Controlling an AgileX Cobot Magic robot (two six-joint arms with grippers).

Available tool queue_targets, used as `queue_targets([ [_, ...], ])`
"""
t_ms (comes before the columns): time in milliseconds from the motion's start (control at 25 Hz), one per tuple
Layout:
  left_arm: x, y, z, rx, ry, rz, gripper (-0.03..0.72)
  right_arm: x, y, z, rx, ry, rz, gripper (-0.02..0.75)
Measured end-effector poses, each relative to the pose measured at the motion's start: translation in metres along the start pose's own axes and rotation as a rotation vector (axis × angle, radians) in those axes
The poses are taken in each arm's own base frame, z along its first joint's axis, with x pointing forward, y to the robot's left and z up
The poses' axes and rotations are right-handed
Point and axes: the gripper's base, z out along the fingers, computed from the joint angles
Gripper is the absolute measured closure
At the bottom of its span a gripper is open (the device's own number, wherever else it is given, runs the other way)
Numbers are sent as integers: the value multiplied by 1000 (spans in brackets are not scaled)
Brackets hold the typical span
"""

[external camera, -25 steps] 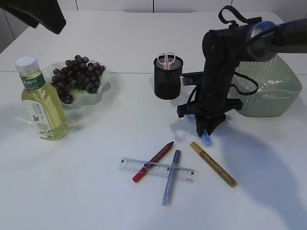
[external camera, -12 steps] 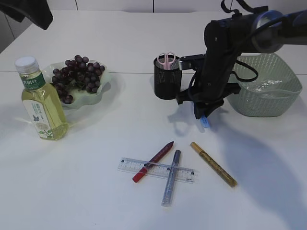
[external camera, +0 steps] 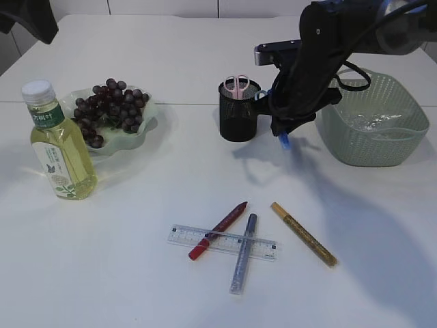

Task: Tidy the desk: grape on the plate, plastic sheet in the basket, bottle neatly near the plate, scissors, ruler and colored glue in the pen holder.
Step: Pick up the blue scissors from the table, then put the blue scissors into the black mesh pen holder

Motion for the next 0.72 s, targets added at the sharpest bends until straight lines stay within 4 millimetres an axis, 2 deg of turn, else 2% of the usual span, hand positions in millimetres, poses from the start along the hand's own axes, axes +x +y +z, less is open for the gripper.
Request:
queue_targets([
  [160,-2,1,8,-25,15,12,283,-8,0,-2,-4,-91,-6,584],
  [320,-3,-2,21,-35,45,20,286,-13,-1,-15,8,-224,-37,584],
  [480,-4,-3,29,-37,63,23,291,-4,-2,-25,-6,-369,-60,584],
  [720,-4,-3,30,-37,65,24,291,12,1,-19,-44,-556,-80,584],
])
